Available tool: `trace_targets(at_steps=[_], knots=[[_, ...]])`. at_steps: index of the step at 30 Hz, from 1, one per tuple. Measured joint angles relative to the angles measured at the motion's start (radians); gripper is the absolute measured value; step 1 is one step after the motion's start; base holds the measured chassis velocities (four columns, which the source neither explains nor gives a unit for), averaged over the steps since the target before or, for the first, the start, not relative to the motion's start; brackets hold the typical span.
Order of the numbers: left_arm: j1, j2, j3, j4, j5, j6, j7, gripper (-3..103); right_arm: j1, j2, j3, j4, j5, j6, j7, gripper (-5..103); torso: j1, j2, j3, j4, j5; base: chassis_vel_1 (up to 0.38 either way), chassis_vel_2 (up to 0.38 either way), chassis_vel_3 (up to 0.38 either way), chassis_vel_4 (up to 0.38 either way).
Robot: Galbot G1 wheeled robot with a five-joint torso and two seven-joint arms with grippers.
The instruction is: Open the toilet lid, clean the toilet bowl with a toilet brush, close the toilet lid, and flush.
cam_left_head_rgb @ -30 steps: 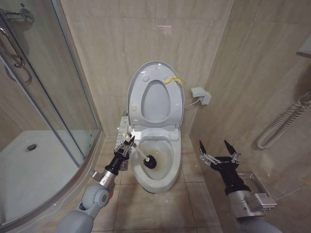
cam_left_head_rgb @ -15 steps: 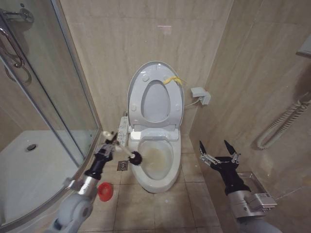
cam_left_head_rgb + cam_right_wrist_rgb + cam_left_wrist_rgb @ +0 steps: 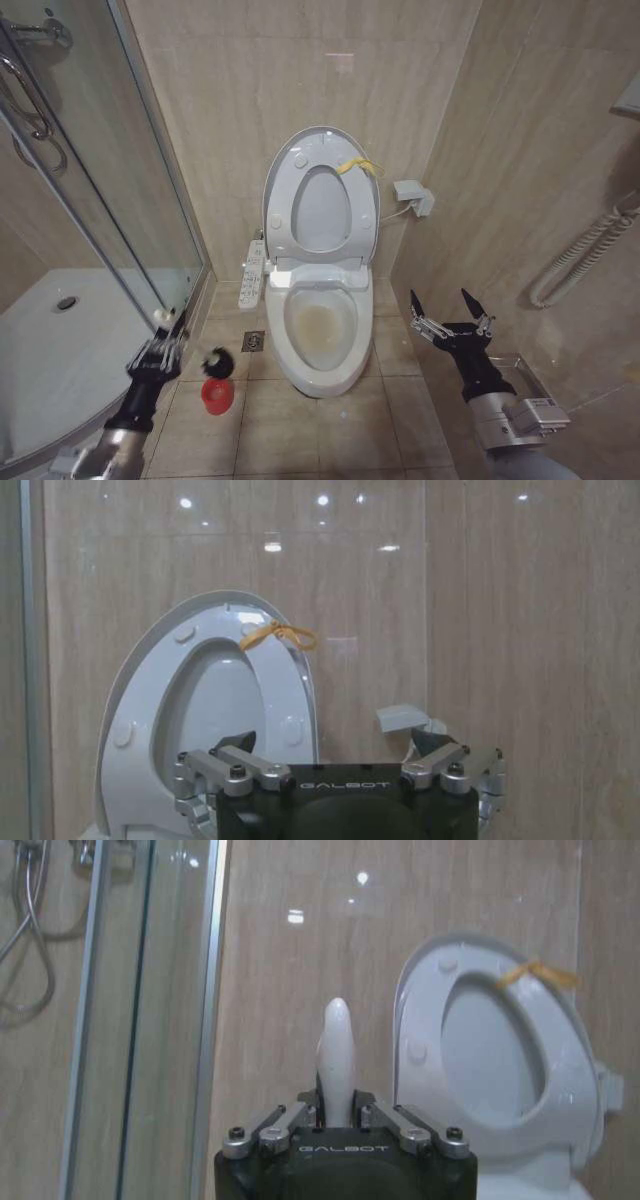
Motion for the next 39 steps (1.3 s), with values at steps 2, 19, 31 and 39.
trace_targets(at_steps=[2, 19, 31, 39], knots=[[-0.025, 0.0, 0.019, 0.061, 0.0, -0.06, 0.025, 19, 0.0, 0.0, 0.0, 0.0, 0.0, 0.0, 0.0, 100, 0.0, 0.0, 0.0, -0.0002, 0.0, 0.0, 0.0, 0.0, 0.0], [-0.336, -0.006, 0.137, 0.694, -0.041, -0.278, 0.168, 19, 0.0, 0.0, 0.0, 0.0, 0.0, 0.0, 0.0, 100, 0.0, 0.0, 0.0, -0.0003, -0.0001, 0.0, 0.0, 0.0, 0.0], [-0.472, 0.002, 0.172, 0.911, -0.043, -0.338, 0.199, 19, 0.0, 0.0, 0.0, 0.0, 0.0, 0.0, 0.0, 100, 0.0, 0.0, 0.0, -0.0003, -0.0001, 0.0, 0.0, 0.0, 0.0], [-0.536, 0.024, 0.193, 1.013, -0.07, -0.38, 0.226, 19, 0.0, 0.0, 0.0, 0.0, 0.0, 0.0, 0.0, 100, 0.0, 0.0, 0.0, -0.0003, 0.0, 0.0, 0.0, 0.0, 0.0]])
